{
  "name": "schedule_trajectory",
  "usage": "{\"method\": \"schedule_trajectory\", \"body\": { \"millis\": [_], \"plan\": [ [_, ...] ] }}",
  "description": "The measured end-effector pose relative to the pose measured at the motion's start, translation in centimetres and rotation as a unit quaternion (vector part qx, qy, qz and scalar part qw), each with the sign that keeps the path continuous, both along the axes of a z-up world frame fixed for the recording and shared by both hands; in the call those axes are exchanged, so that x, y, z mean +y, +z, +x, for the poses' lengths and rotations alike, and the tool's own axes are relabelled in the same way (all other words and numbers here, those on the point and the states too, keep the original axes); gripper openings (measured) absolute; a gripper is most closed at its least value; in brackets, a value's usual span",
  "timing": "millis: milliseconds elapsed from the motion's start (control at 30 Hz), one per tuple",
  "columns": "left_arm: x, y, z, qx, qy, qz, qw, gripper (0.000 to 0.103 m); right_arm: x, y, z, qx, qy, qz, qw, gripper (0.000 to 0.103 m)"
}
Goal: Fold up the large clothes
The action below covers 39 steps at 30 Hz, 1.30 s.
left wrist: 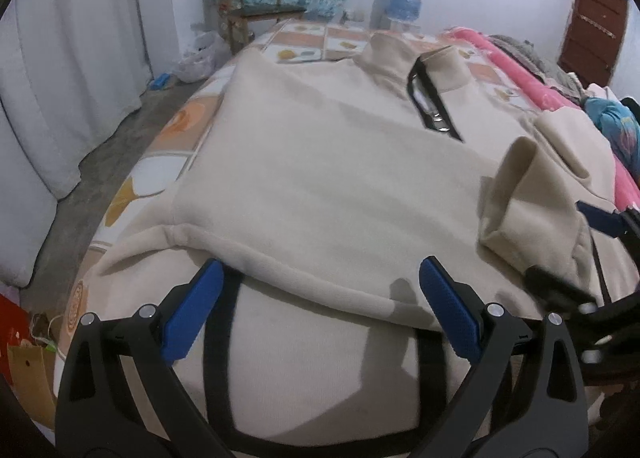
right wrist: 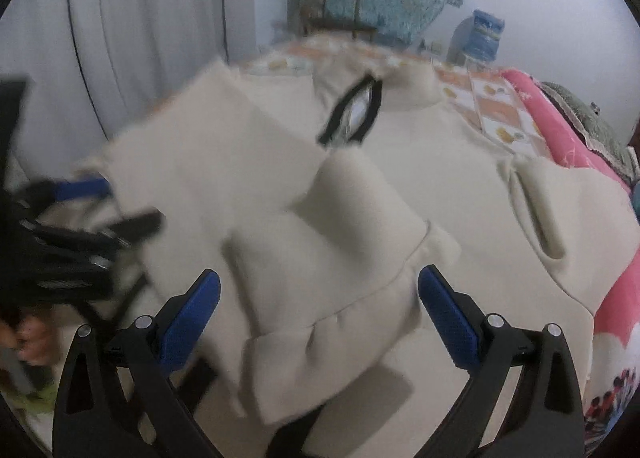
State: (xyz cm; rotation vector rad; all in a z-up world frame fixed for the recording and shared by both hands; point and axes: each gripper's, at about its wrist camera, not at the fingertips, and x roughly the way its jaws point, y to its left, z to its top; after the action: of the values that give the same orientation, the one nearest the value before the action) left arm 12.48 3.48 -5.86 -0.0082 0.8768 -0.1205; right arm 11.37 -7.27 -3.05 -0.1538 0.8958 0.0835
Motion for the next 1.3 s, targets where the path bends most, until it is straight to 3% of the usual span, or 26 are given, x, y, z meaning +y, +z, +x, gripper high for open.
{"method": "schedule_trajectory", "body": {
  "millis": [67, 167, 300, 500, 733, 833, 1000, 1233, 1300],
  "plan": [
    [0.1, -0.5, 0.2, 0.007, 0.005, 0.012, 0.9999, 0.095, -0.3, -0.5, 0.0, 0.001, -0.012, -0.022, 1.0, 0.096],
    [0.2, -0.5, 0.3, 0.003, 0.001, 0.014, 0.9999, 0.095, -2.4, 0.3, -1.1, -0.014, -0.049, -0.011, 0.999, 0.096],
    [0.3, -0.5, 0.3, 0.001, 0.001, 0.014, 0.9999, 0.095, -7.6, 2.2, -3.7, -0.038, -0.134, 0.046, 0.989, 0.096],
    [0.3, -0.5, 0.2, 0.002, 0.001, 0.014, 0.9999, 0.095, -13.9, 3.6, -8.6, -0.043, -0.208, 0.132, 0.968, 0.096],
    [0.3, -0.6, 0.2, 0.003, 0.001, 0.015, 0.9999, 0.095, -15.5, 3.4, -10.6, -0.029, -0.195, 0.258, 0.946, 0.096],
    [0.3, -0.6, 0.2, 0.002, 0.001, 0.015, 0.9999, 0.095, -14.7, 2.5, -10.4, 0.001, -0.171, 0.308, 0.936, 0.096],
    [0.4, -0.6, 0.2, 0.0, 0.0, 0.015, 0.9999, 0.095, -13.3, 1.1, -10.2, 0.046, -0.17, 0.317, 0.932, 0.095],
    [0.5, -0.7, 0.1, -0.007, 0.001, 0.016, 0.9998, 0.096, -12.6, -0.6, -10.9, 0.075, -0.164, 0.386, 0.905, 0.09],
    [0.4, -0.7, 0.2, -0.008, 0.002, 0.016, 0.9998, 0.096, -12.2, -1.2, -10.5, 0.08, -0.176, 0.375, 0.907, 0.09]
  ]
}}
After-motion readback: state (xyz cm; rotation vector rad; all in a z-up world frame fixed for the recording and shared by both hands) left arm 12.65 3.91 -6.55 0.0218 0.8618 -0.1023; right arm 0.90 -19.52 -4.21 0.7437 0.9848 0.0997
